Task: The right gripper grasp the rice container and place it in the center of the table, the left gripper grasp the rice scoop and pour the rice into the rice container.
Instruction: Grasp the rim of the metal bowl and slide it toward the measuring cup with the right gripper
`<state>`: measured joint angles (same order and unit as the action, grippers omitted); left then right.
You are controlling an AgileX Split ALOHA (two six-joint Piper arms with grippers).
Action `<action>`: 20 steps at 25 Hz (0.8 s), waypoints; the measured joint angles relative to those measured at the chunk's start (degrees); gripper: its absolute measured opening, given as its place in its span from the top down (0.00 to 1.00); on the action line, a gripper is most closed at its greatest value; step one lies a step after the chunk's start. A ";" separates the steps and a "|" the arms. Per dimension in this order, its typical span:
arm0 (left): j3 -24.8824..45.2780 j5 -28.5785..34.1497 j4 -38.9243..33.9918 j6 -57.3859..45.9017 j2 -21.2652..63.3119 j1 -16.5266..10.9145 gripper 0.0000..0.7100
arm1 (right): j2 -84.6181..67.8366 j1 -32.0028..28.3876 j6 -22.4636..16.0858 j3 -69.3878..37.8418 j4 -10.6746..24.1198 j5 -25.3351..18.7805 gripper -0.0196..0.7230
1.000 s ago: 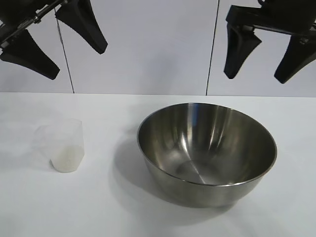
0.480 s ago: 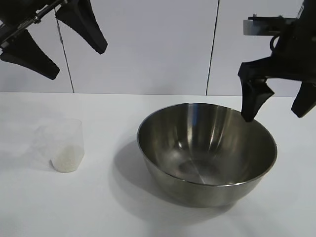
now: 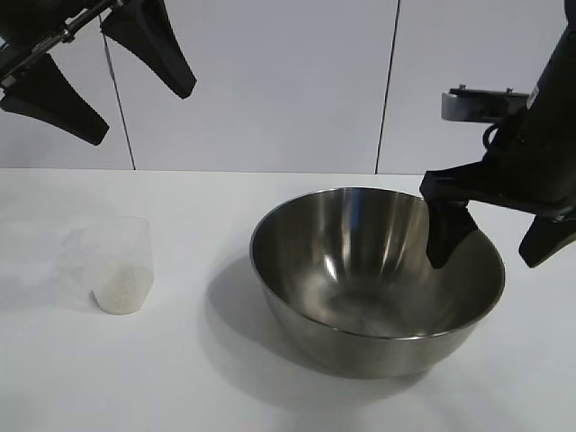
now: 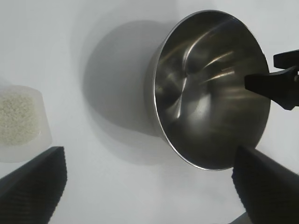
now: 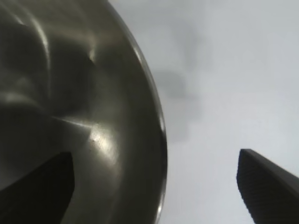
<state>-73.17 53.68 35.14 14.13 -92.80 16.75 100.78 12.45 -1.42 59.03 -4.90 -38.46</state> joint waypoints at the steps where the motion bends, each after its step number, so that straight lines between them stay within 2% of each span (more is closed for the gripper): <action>1: 0.00 0.00 0.00 0.00 0.00 0.00 0.02 | 0.90 0.00 0.00 0.00 -0.59 0.41 0.13; 5: 0.00 0.00 0.00 0.00 0.00 0.00 0.02 | 2.79 0.00 0.00 0.00 -2.27 0.80 0.14; 7: 0.00 0.00 0.00 0.00 0.00 0.00 0.02 | 3.48 0.00 0.00 0.00 -2.40 0.92 0.19; 8: 0.00 0.00 0.00 0.00 0.00 0.00 0.02 | 3.81 0.00 0.00 0.00 -2.53 0.94 0.26; 12: 0.00 0.00 0.00 0.00 0.00 0.00 0.02 | 4.08 0.00 -0.05 0.00 -3.34 1.07 0.65; 15: 0.00 0.06 0.00 0.00 0.00 0.00 0.02 | 4.08 0.00 -0.05 0.00 -3.45 1.27 0.86; 17: 0.00 0.06 0.00 0.00 0.00 0.00 0.02 | 4.08 0.00 -0.05 0.00 -3.95 1.64 0.92; 20: 0.00 0.06 0.00 0.00 0.00 0.00 0.02 | 4.08 0.00 -0.05 0.00 -4.78 2.00 0.95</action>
<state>-73.17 53.74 35.14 14.13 -92.80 16.75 104.86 12.45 -1.48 59.03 -9.68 -36.46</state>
